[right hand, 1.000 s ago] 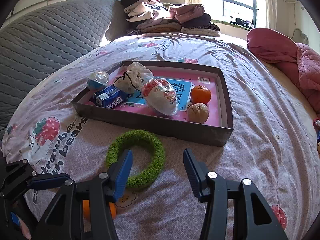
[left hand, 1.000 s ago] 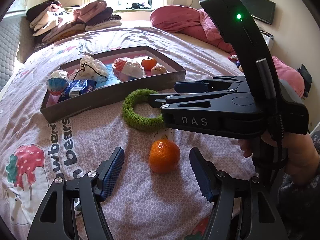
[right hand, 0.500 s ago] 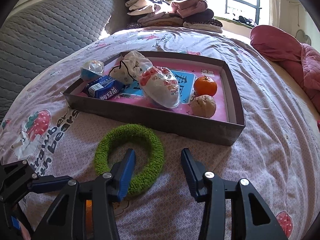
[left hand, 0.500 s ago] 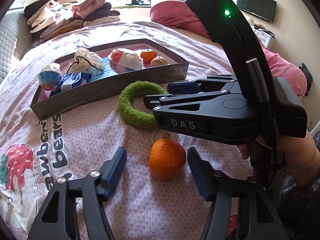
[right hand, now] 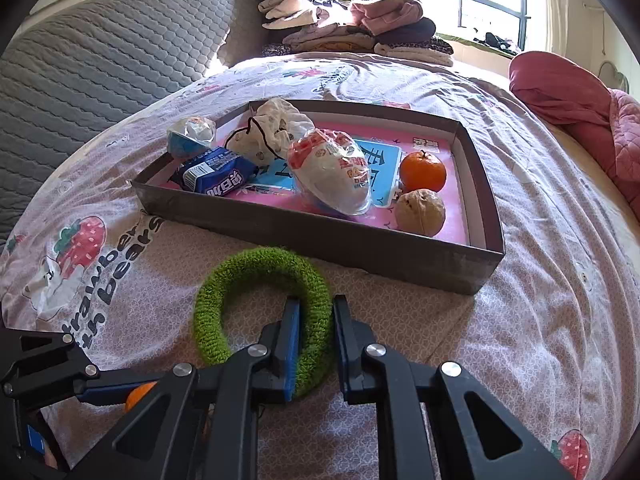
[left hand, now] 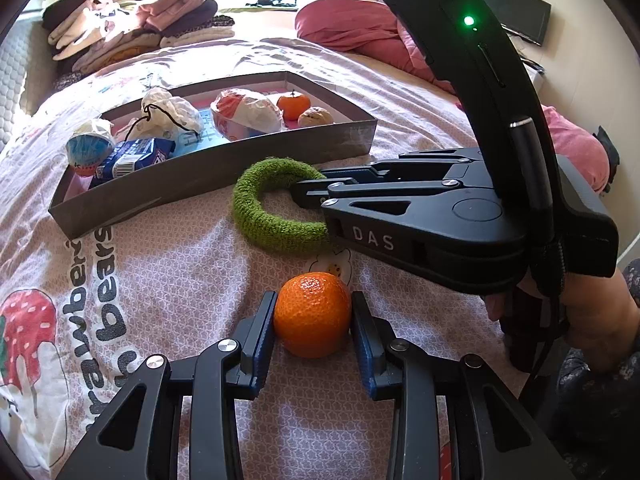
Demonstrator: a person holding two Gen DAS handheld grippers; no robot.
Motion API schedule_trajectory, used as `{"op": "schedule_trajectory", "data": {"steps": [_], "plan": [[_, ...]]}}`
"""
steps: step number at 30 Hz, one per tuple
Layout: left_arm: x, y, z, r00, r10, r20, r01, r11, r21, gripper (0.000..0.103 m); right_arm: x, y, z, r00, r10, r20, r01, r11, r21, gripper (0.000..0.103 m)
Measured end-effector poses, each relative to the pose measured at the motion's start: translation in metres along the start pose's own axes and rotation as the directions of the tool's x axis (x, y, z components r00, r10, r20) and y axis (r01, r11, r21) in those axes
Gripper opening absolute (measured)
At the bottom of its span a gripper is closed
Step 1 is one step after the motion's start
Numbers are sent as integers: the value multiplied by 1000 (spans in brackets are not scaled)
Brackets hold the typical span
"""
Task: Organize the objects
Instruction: 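Close left tool on orange while right tool closes on green ring, then lift orange with left tool while right tool lifts green ring toward tray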
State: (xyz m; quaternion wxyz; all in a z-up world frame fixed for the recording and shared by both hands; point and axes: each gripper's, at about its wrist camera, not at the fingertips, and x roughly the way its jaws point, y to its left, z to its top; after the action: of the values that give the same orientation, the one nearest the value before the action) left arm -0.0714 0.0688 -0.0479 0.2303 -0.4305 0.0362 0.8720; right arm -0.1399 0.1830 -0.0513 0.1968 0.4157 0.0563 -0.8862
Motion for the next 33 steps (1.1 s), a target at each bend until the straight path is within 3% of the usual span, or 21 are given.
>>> {"op": "schedule_trajectory", "data": {"steps": [17,33], "plan": [[-8,4,4,999,41,25,-41,999,-6,36,-16,-2,6,998,3,68,-5,1000,18,14],[-27,17,33,990,100,103,-100,995,-10,36,-50,-14,25,984,-18,176,7,998,58,14]]}}
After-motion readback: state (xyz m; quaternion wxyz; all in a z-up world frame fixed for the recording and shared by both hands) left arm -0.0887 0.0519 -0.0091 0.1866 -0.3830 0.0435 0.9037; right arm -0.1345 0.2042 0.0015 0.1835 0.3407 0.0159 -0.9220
